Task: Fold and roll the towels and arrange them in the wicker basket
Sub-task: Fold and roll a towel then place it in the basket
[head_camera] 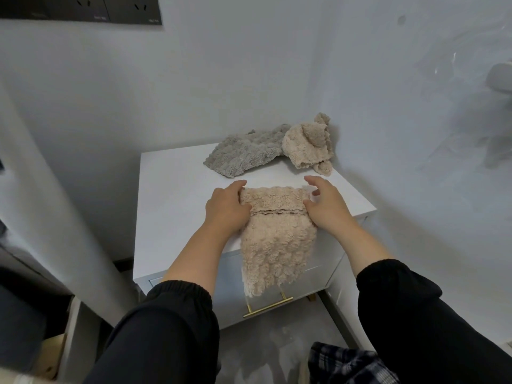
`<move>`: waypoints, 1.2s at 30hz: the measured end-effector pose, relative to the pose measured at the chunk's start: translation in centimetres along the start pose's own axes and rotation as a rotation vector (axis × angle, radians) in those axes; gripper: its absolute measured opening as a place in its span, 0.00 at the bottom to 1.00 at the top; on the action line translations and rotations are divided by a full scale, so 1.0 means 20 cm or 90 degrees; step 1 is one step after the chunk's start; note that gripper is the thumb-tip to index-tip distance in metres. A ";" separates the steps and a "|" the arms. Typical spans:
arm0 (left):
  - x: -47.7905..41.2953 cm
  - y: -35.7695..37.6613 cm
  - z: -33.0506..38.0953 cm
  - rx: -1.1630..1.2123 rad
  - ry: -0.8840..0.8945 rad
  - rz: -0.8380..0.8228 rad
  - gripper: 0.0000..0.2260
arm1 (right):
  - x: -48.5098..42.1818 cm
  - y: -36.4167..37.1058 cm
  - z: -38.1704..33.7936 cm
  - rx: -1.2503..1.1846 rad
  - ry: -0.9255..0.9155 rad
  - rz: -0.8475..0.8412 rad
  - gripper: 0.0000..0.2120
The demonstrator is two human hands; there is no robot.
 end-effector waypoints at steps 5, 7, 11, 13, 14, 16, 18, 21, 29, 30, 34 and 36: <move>0.03 -0.04 0.02 0.020 0.007 -0.019 0.24 | 0.01 -0.02 -0.01 -0.085 0.010 -0.054 0.23; 0.04 -0.06 0.04 0.018 0.025 0.003 0.12 | 0.01 -0.04 -0.02 -0.111 0.009 -0.054 0.21; 0.05 -0.09 0.05 0.053 0.026 0.060 0.08 | 0.02 -0.08 -0.03 -0.148 0.027 -0.003 0.13; 0.07 -0.13 0.08 0.070 0.037 0.119 0.09 | 0.02 -0.11 -0.05 -0.169 0.020 0.041 0.11; 0.08 -0.15 0.10 0.084 0.040 0.153 0.09 | 0.02 -0.12 -0.06 -0.182 0.011 0.059 0.10; 0.09 -0.18 0.11 0.093 0.047 0.211 0.07 | 0.03 -0.14 -0.08 -0.217 -0.003 0.080 0.10; 0.08 -0.18 0.11 0.105 0.069 0.232 0.09 | 0.04 -0.15 -0.09 -0.253 -0.009 0.094 0.11; 0.07 -0.16 0.11 0.150 0.106 0.215 0.12 | 0.04 -0.15 -0.10 -0.275 -0.017 0.119 0.12; 0.07 -0.10 0.07 0.102 0.099 0.131 0.11 | 0.06 -0.12 -0.08 -0.105 -0.027 0.079 0.14; 0.07 -0.09 0.07 0.090 0.092 0.113 0.11 | 0.06 -0.12 -0.08 -0.083 -0.027 0.068 0.13; 0.08 -0.08 0.08 0.056 0.092 0.065 0.07 | 0.05 -0.11 -0.05 0.013 -0.031 0.017 0.12; 0.09 -0.07 0.08 0.044 0.093 0.068 0.06 | 0.05 -0.09 -0.03 0.048 -0.018 -0.033 0.12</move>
Point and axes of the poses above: each hand's wrist, its own x-axis away from the middle knuckle, its own y-axis out of the palm, z = x × y, the point moved 7 cm from there along -x, towards the middle knuckle, and after that the axes turned 9 degrees about -z, right-handed, at the moved point
